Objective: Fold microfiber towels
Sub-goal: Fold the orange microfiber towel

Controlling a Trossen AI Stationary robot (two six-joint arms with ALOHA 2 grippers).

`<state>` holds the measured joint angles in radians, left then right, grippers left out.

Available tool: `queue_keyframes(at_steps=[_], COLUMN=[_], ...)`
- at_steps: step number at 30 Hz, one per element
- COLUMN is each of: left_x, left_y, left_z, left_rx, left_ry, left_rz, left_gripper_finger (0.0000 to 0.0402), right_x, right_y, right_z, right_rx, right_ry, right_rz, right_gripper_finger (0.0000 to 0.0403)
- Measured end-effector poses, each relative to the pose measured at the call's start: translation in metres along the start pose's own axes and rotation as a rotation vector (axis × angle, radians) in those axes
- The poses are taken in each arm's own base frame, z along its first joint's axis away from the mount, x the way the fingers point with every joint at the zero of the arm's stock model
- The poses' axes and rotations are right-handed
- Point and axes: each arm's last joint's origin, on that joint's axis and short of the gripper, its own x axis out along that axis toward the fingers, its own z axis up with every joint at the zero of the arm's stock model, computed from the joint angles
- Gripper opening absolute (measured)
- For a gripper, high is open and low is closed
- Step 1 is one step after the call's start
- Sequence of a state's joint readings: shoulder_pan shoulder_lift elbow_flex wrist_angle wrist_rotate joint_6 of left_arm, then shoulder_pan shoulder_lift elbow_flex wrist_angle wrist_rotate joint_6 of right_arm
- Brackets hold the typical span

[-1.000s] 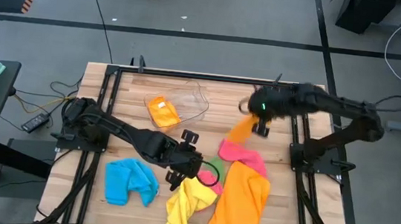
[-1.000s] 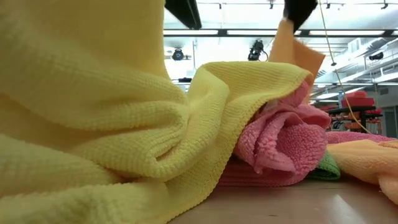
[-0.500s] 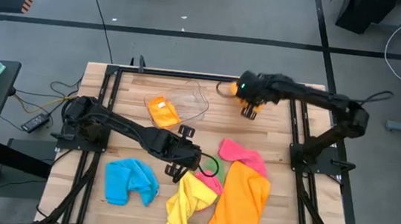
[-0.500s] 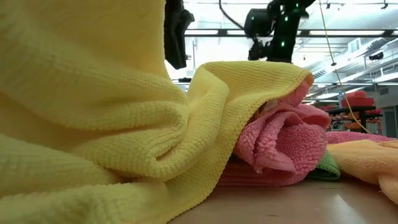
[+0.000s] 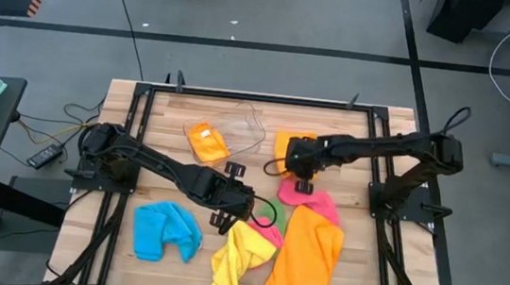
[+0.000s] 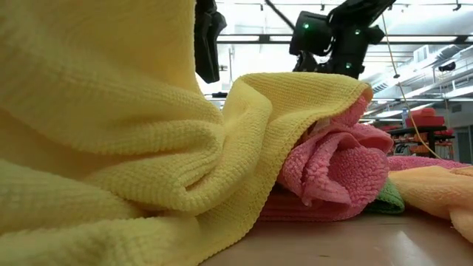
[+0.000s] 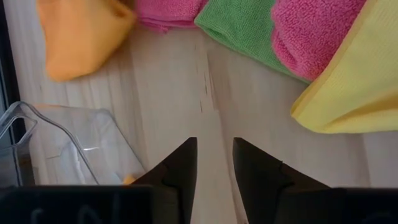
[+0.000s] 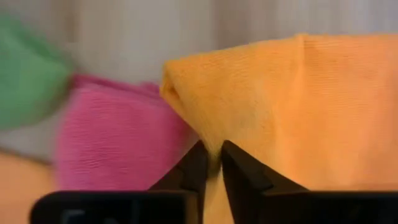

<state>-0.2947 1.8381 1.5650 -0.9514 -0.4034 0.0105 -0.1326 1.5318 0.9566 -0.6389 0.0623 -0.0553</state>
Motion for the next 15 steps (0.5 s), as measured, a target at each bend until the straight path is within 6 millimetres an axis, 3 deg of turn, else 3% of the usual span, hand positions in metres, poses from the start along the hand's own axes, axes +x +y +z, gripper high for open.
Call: queue_keyframes(at_steps=[8,12,15], left_x=[0.000,0.000,0.000], left_y=[0.000,0.000,0.000], left_z=[0.001,0.001,-0.001], left_rx=[-0.007,-0.028,-0.025], left_ry=[-0.005,-0.005,0.004], left_rz=[0.000,0.000,0.000], left_gripper_finger=[0.0105,0.0104,0.0101], right_x=[-0.030,-0.034,-0.027], right_y=[0.030,0.030,0.019], right_z=[0.002,-0.007,-0.017], right_rx=[-0.104,-0.223,-0.210], right_ry=[-0.022,0.031,0.075], right_rz=[-0.002,-0.135,-0.252], right_gripper_finger=[0.0137,0.0159,0.0171])
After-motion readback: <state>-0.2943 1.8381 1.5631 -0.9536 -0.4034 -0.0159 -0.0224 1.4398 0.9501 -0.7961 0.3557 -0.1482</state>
